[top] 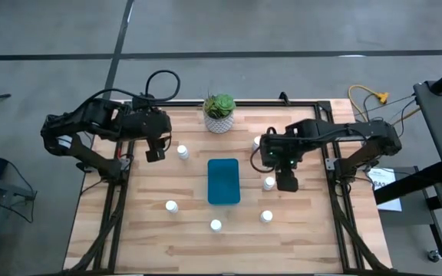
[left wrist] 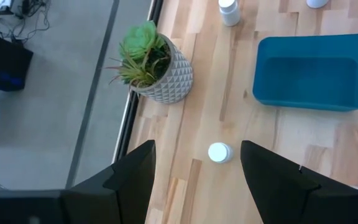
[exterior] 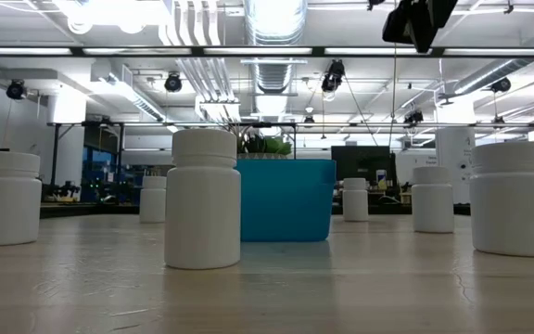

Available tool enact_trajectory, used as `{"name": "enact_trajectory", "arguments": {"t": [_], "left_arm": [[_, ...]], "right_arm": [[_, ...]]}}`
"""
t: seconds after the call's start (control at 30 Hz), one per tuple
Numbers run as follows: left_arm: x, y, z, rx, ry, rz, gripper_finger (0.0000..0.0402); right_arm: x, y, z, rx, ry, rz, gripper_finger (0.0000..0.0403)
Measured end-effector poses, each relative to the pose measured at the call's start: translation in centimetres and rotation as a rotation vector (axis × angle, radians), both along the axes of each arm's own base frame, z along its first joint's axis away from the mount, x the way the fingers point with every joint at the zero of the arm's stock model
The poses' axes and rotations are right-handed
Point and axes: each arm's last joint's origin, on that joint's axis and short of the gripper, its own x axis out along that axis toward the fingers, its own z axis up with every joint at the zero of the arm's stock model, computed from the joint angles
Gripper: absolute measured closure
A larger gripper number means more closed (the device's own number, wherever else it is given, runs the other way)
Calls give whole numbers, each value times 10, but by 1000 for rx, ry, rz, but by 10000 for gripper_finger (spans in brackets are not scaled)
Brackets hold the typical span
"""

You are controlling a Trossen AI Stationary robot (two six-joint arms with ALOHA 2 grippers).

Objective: Pick and place pill bottles into a basket
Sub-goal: Put the white medicine bottle into the blue bin

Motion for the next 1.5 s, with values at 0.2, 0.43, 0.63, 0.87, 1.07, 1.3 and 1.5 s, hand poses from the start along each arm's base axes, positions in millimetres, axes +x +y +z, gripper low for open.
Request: {"name": "enact_trajectory", "arguments": {"t": [0.2, 0.43, 0.63, 0.87, 1.07, 1.3, 1.5], "left_arm": [[0, 0, 0, 7, 0, 3, 183], [0, 0, 0, 9, 0, 5, 183], [1, 0, 0, 12, 0, 6, 183], [1, 0, 0, 12, -6, 7, 183], [3, 0, 1, 11, -22, 7, 183], [3, 0, 1, 17, -22, 11, 183], [3, 1, 1, 24, -25, 16, 183]], "right_arm": [[4, 0, -17, -6, -2, -1, 195], [1, -1, -38, -37, 62, 21, 194], [2, -2, -63, -71, 58, 23, 195], [8, -2, -88, -87, -13, 19, 201], [5, -2, -105, -88, -2, 20, 202], [1, -2, -120, -90, 7, 30, 202], [2, -3, -124, -117, -16, 29, 202]]}}
